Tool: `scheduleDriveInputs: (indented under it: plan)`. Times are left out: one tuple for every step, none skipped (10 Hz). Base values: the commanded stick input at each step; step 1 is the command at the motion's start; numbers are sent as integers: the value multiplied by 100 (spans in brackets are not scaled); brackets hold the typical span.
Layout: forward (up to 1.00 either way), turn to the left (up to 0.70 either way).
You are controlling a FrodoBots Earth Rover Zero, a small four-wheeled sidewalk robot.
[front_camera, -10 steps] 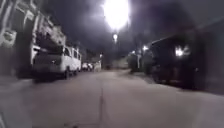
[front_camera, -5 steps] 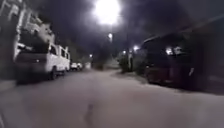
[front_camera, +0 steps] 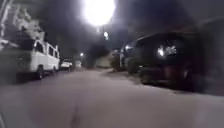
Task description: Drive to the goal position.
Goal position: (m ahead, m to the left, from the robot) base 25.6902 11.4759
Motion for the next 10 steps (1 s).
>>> scheduleDriveInputs:
  plan:
    - [70, 0]
    - [70, 0]
    - [70, 0]
    - [70, 0]
    - [70, 0]
    - [70, 0]
    - [70, 0]
    - [70, 0]
    - [70, 0]
    - [70, 0]
